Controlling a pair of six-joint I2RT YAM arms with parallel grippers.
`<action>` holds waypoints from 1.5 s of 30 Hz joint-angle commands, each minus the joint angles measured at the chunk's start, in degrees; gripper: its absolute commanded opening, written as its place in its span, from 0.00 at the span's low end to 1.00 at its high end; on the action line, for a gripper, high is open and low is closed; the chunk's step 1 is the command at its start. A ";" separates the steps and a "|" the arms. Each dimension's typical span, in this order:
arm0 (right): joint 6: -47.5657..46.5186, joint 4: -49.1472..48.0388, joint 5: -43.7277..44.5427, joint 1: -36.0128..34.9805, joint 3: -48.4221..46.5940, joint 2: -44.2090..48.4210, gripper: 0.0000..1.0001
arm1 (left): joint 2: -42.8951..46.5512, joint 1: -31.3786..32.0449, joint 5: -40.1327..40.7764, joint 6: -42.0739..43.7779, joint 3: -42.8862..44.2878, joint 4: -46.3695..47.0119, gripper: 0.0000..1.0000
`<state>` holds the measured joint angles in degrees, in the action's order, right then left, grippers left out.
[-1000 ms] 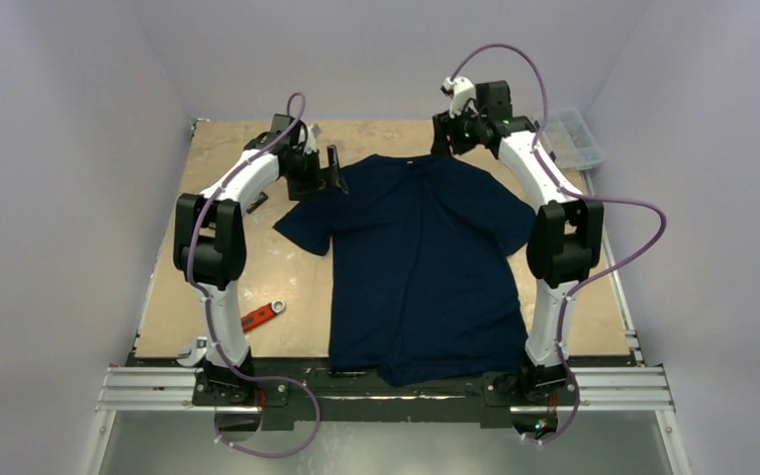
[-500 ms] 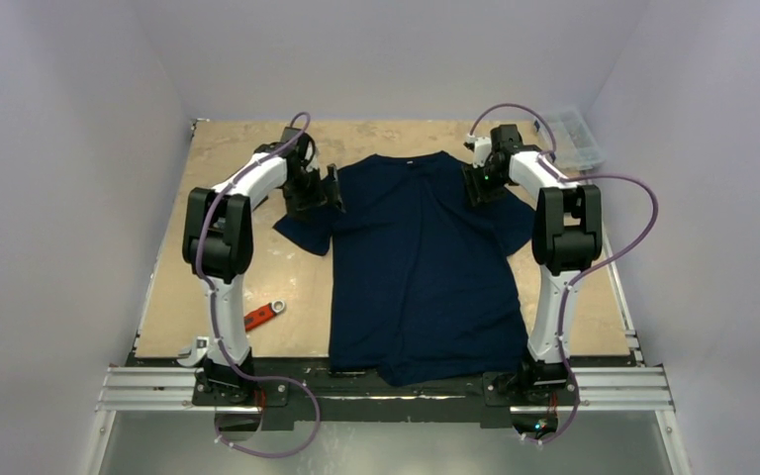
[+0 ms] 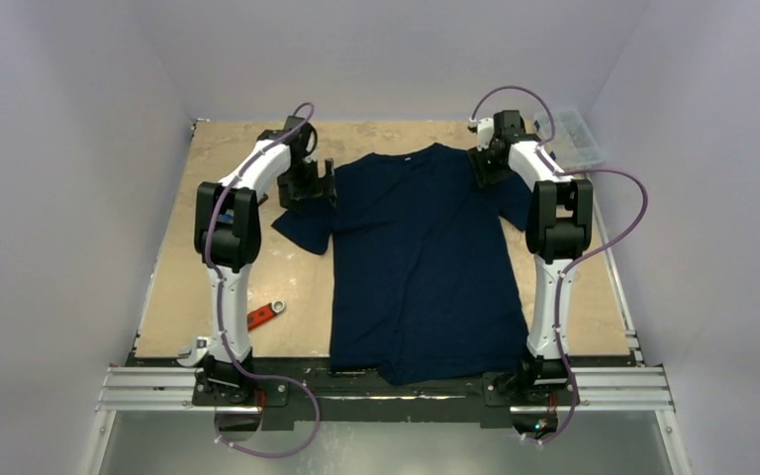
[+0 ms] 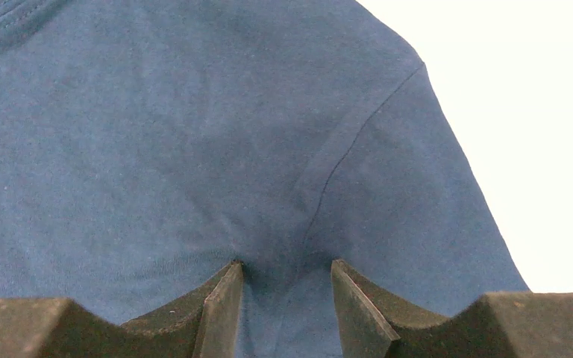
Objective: Remove the brooch from the garment
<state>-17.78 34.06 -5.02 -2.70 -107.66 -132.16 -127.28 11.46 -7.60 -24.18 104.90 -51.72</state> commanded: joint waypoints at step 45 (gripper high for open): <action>-5.76 -3.98 1.61 1.03 -10.16 -4.34 0.76 | -4.43 4.18 23.71 59.86 15.32 10.71 1.00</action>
<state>-23.24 30.24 -2.42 -2.15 -119.22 -139.48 -135.04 16.67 20.60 39.59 113.93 -38.96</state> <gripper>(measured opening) 0.721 0.998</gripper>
